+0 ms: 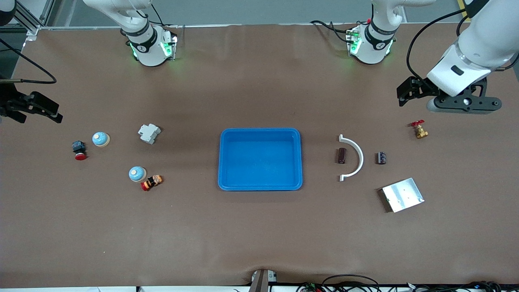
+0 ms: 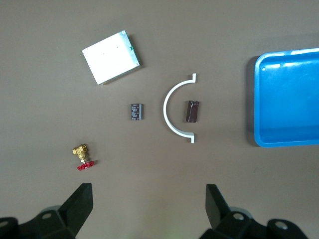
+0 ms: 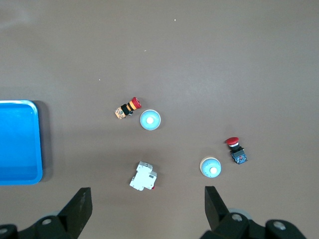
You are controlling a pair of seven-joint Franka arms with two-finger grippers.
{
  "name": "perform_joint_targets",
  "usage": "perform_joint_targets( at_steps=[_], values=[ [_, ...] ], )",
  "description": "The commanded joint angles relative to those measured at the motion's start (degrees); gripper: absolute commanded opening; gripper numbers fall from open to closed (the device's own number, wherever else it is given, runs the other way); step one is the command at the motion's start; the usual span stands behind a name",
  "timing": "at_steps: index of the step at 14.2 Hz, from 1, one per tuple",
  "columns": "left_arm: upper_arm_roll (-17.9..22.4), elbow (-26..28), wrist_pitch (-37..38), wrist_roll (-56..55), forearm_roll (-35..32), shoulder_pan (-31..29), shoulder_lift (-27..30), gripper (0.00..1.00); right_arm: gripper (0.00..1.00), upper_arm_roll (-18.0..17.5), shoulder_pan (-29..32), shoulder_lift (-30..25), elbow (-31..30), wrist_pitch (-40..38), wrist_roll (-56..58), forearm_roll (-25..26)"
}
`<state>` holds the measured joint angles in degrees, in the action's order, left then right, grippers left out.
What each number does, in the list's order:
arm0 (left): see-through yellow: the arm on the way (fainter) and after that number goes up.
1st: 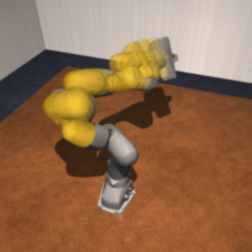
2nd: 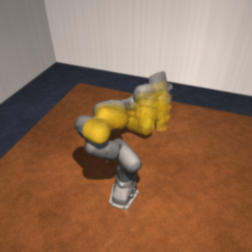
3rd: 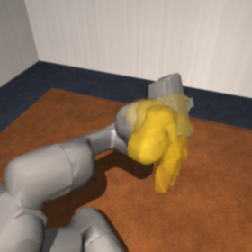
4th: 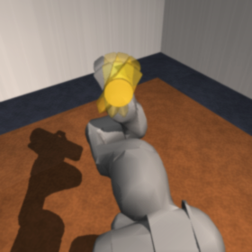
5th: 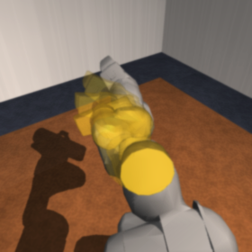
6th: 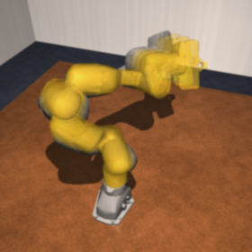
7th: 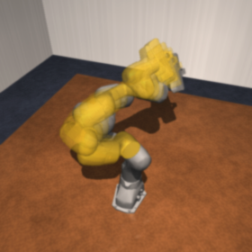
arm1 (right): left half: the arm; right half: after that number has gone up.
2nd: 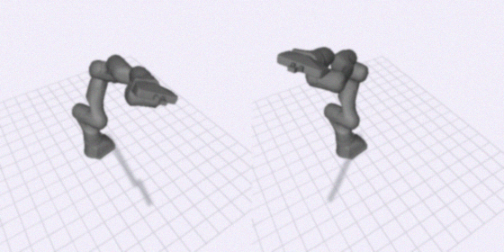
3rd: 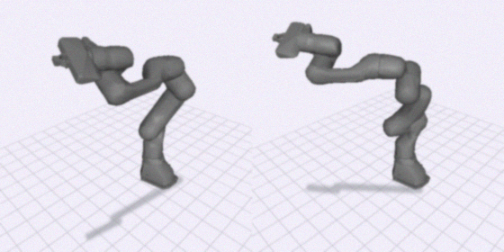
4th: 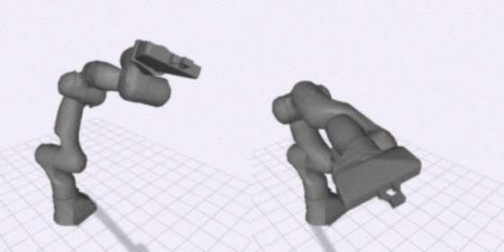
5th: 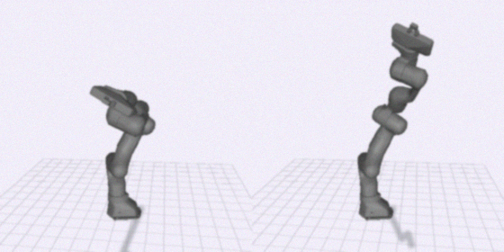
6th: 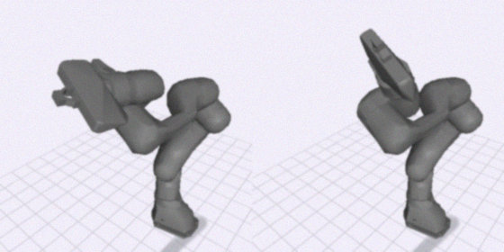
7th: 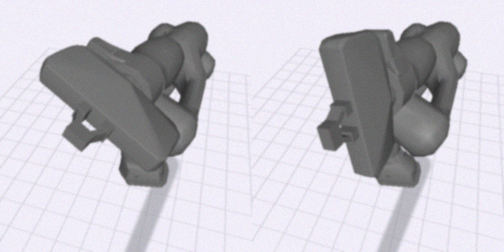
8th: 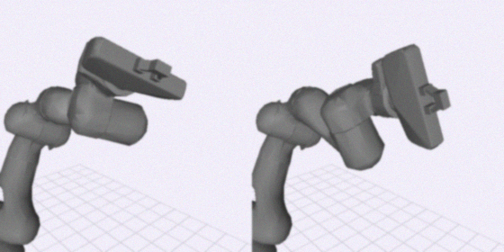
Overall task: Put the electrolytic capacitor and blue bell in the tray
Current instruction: 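Reach the left gripper to the capacitor while the right gripper reaches the bell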
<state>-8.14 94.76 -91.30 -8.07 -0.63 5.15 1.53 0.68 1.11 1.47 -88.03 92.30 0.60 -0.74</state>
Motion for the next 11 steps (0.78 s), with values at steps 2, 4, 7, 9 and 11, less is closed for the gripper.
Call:
perform_joint_targets(
  at_steps=[2,4,7,9,11],
  values=[
    [-0.2,1.7,-3.2,-0.1,2.9,-0.2,-1.2,1.00,1.00,-0.1,-0.2,3.9,0.6,0.0,0.0,0.1],
    [-0.3,5.8,-6.7,0.0,2.8,0.1,-0.7,1.00,1.00,-0.2,-2.3,7.4,0.5,0.3,0.1,1.0],
    [-1.6,11.8,-12.0,-0.6,2.9,0.1,-0.6,1.00,1.00,-0.1,-5.0,14.2,0.1,3.7,0.1,1.4],
    [-2.8,16.1,-16.8,-1.6,2.9,0.1,-0.5,1.00,1.00,-0.1,-4.5,18.7,-1.4,7.4,0.2,1.5],
    [-3.4,20.4,-21.8,-2.7,2.9,0.1,-0.4,1.00,1.00,-0.1,-4.6,19.7,-5.9,13.9,0.2,3.9]
  ],
)
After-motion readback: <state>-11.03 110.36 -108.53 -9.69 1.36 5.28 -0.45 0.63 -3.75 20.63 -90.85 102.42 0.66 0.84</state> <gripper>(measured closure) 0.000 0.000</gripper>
